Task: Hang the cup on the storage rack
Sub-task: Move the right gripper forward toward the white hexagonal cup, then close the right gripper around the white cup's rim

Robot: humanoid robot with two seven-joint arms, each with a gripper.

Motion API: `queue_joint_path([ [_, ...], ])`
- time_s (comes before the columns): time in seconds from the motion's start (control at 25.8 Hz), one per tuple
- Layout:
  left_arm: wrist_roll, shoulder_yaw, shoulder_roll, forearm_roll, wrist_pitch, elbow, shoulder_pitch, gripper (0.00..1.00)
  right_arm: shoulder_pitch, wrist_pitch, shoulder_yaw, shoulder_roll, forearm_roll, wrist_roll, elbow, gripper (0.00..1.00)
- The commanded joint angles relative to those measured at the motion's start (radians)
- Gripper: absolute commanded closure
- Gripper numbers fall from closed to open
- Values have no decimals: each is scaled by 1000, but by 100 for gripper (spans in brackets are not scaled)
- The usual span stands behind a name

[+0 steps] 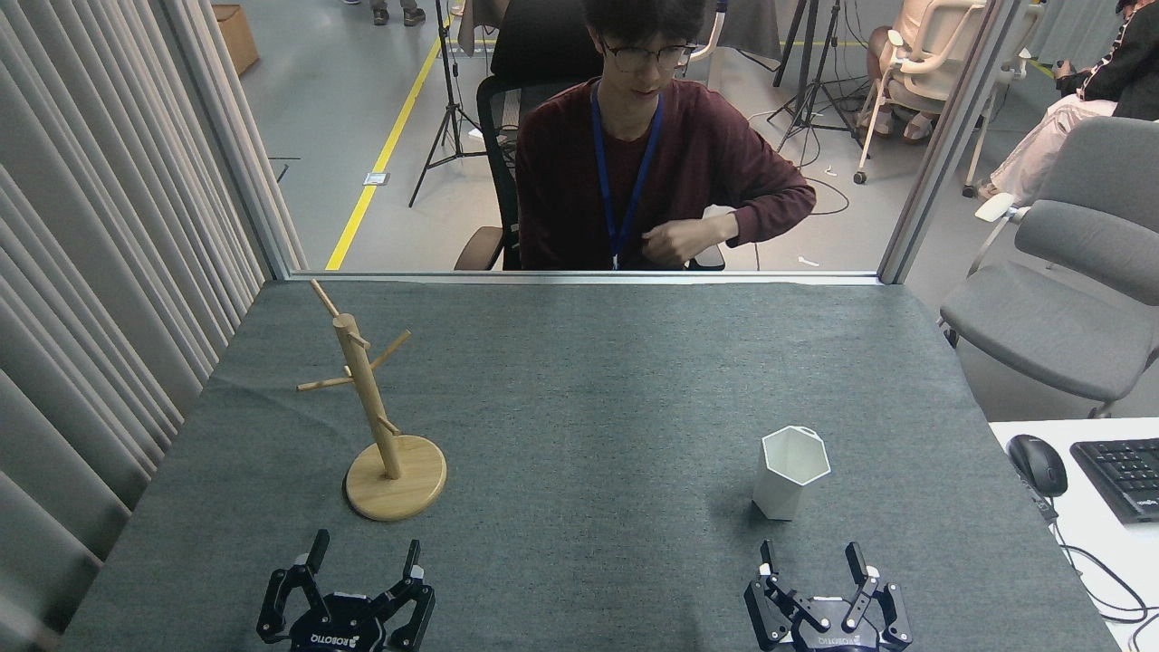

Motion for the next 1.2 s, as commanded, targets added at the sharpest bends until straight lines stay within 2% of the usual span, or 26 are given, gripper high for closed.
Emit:
queue_joint_path([
  [0.0, -2, 0, 0, 0, 0, 3, 0, 0, 13, 1, -5, 3, 0, 1, -9, 1],
  [0.19, 9, 0, -6, -2, 3, 15, -3, 0, -24, 7, -14, -10, -2, 1, 54, 1],
  [0.31, 9, 0, -4, -2, 4, 16, -2, 0, -119, 7, -13, -13, 1, 1, 133, 1],
  [0.66, 9, 0, -3, 0, 4, 13, 0, 0, -257, 10, -13, -54, 0, 1, 292, 1],
  [0.97, 9, 0, -3, 0, 4, 15, 0, 0, -305, 13, -13, -74, -3, -4, 375, 1],
  [1.16, 9, 0, -3, 0, 4, 16, 0, 0, -371, 21, -13, -76, -5, -7, 467, 1],
])
